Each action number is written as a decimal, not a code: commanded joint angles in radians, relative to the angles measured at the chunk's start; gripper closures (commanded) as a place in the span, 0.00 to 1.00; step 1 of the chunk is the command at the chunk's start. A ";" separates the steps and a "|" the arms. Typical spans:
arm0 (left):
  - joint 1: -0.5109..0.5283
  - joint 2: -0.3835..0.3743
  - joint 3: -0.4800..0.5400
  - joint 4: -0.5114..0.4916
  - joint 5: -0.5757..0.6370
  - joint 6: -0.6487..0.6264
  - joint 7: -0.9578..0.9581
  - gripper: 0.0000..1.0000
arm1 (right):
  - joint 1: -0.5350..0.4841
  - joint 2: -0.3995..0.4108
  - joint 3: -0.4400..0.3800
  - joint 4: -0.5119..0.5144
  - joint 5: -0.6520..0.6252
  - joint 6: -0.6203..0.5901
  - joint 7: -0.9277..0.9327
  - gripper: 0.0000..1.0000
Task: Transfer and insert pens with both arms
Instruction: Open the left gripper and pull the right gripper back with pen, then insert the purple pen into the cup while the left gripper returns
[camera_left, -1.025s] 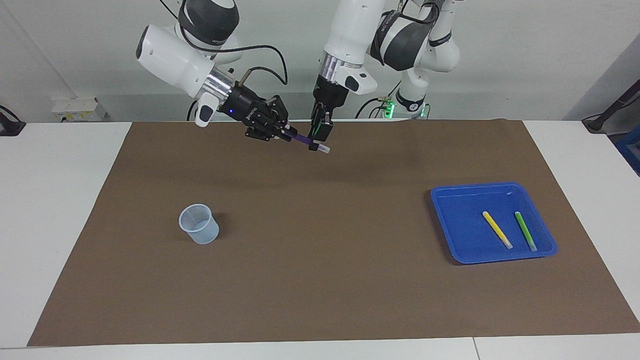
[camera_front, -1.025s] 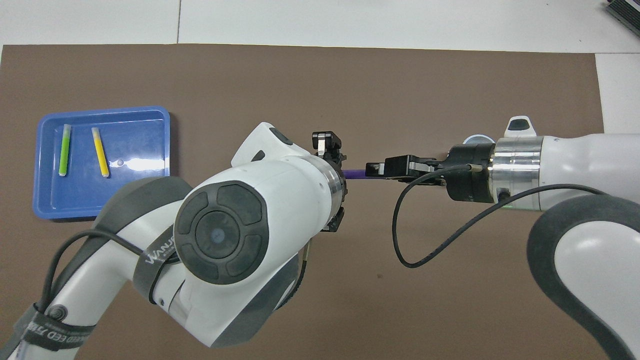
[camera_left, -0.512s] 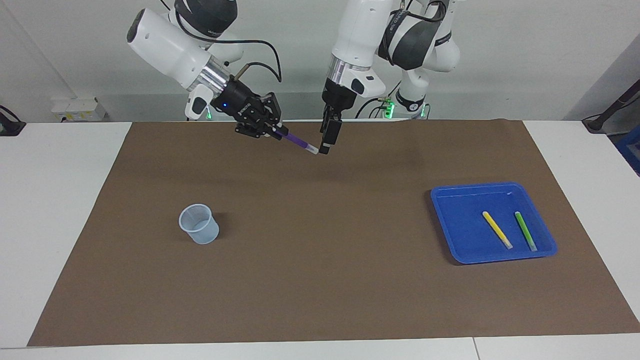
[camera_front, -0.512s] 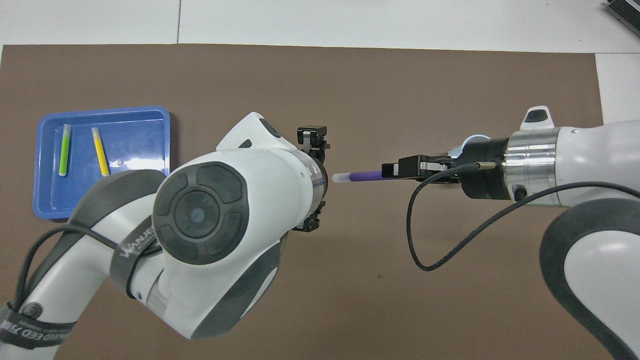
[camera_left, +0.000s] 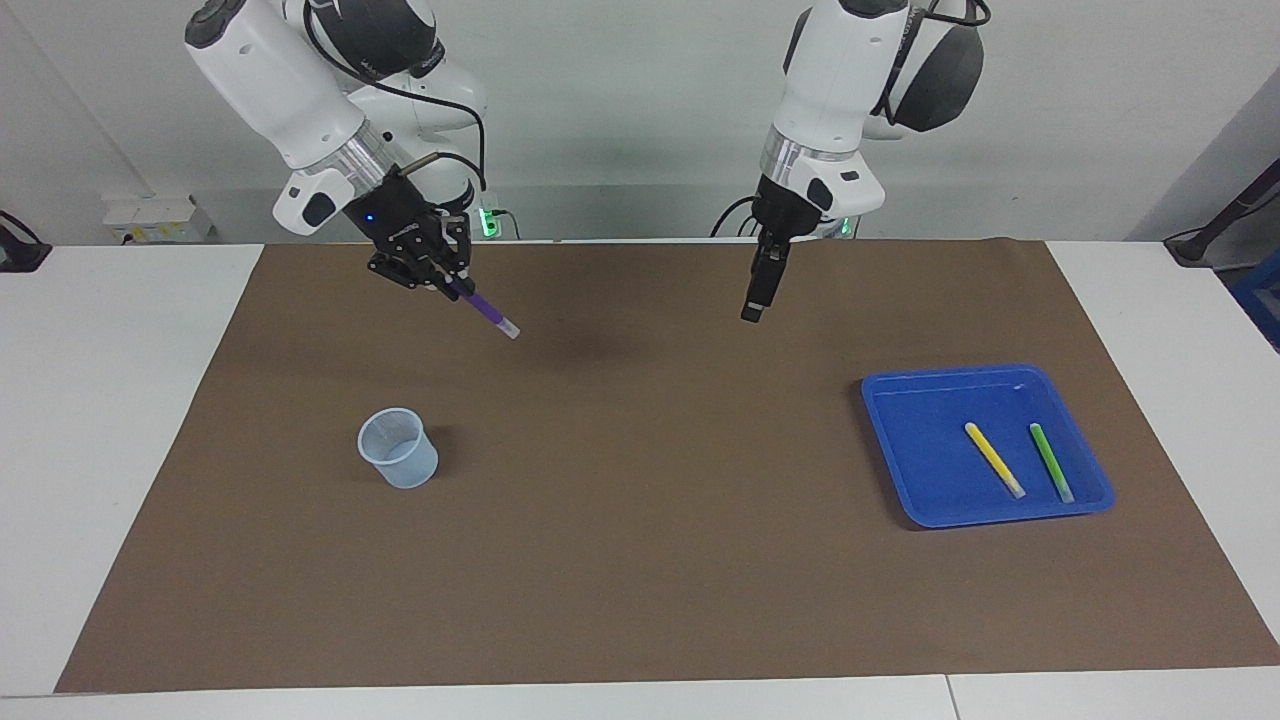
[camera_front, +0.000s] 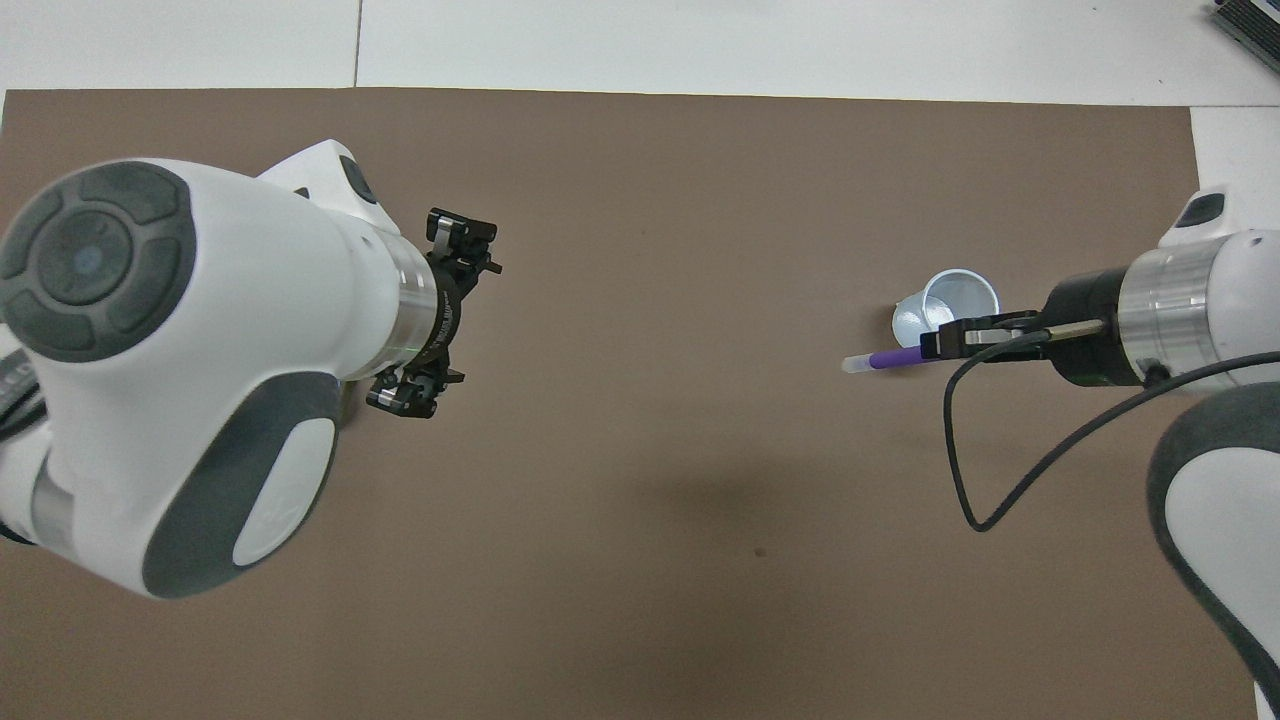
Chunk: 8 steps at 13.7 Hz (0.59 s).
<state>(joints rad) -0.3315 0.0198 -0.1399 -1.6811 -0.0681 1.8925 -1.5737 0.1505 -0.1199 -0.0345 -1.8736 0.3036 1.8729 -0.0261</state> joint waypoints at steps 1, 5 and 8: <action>0.107 -0.037 -0.007 -0.048 -0.001 -0.059 0.256 0.00 | -0.046 0.006 0.008 0.013 -0.108 -0.020 -0.063 1.00; 0.261 -0.047 -0.004 -0.057 0.001 -0.085 0.621 0.00 | -0.101 0.037 0.008 0.007 -0.228 0.005 -0.179 1.00; 0.347 -0.046 0.000 -0.077 0.004 -0.059 0.855 0.00 | -0.108 0.081 0.008 0.007 -0.294 0.063 -0.204 1.00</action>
<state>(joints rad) -0.0305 0.0031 -0.1329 -1.7142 -0.0679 1.8222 -0.8563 0.0567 -0.0729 -0.0365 -1.8747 0.0496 1.9050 -0.2029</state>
